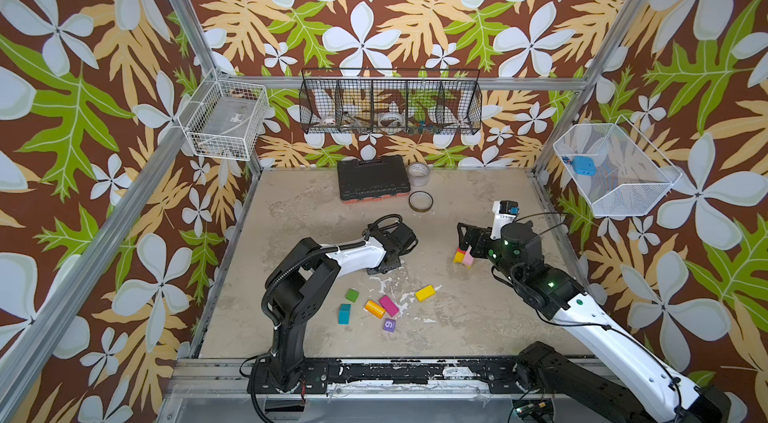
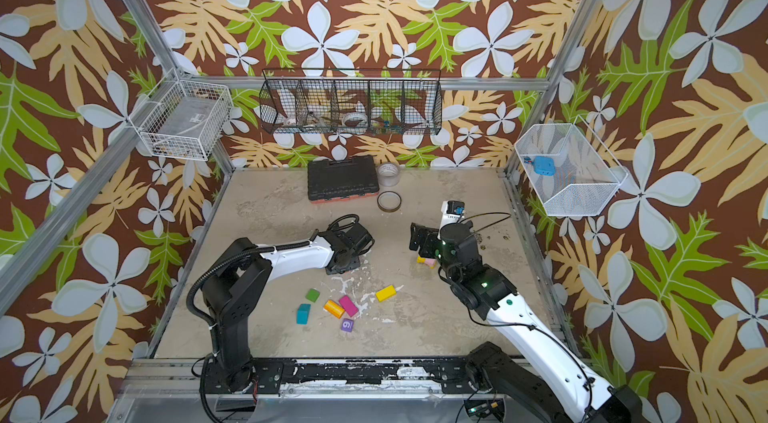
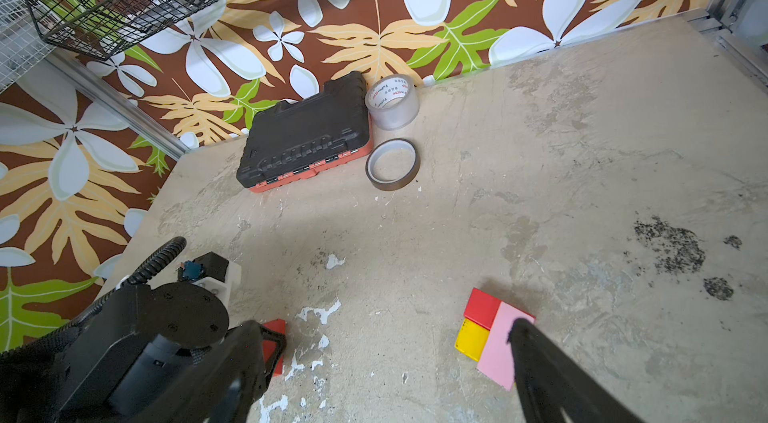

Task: Build the wood block tower
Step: 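Close the left gripper on the small red block, then lift the red block and carry it toward the pink-topped stack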

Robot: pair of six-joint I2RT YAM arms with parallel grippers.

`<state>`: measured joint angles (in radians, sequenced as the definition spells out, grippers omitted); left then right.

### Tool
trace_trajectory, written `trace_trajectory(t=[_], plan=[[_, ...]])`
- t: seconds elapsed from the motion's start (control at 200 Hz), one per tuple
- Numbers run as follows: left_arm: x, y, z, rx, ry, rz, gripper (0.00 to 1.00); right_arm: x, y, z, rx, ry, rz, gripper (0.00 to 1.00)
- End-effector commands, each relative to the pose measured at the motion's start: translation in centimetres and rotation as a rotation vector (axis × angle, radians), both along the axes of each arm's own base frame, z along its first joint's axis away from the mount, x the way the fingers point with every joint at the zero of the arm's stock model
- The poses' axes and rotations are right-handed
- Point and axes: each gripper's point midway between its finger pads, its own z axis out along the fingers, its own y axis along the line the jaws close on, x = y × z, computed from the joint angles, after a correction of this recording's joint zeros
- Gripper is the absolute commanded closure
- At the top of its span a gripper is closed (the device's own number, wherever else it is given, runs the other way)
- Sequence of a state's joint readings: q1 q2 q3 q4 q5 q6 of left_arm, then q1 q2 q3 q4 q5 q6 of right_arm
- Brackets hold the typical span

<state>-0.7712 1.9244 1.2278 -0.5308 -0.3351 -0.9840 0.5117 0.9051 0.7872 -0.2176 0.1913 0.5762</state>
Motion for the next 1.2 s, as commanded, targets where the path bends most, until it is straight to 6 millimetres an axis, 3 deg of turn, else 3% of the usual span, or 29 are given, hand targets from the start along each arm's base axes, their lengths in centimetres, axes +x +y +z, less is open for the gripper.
trace_trajectory(t=[0.0,0.16,0.321,0.531,0.797,1.027,1.198], plan=[[-0.3,-0.4,0.1,-0.021,0.016,-0.018,0.68,0.1,-0.4,0.3,0.005,-0.01,-0.023,0.07],[0.3,-0.9,1.5,-0.033,-0.023,-0.07,0.77,-0.1,-0.6,0.5,0.008,-0.018,-0.034,0.07],[0.9,-1.9,4.2,-0.096,-0.11,-0.149,0.85,-0.3,-0.8,0.7,0.017,-0.027,-0.037,0.07],[0.9,-3.0,10.1,-0.251,-0.318,-0.262,0.85,-0.5,-1.2,1.2,0.017,-0.04,-0.053,0.07],[1.2,-1.6,15.5,-0.262,-0.522,-0.296,0.84,-0.5,-1.7,0.8,0.013,-0.035,-0.076,0.04],[1.4,-3.1,16.6,-0.306,-0.589,-0.375,0.85,-0.1,-1.6,0.1,-0.016,0.012,-0.089,0.05],[1.5,-6.9,16.5,-0.5,-0.553,-0.409,0.86,-1.4,-1.1,-1.4,-0.017,0.063,-0.021,0.07]])
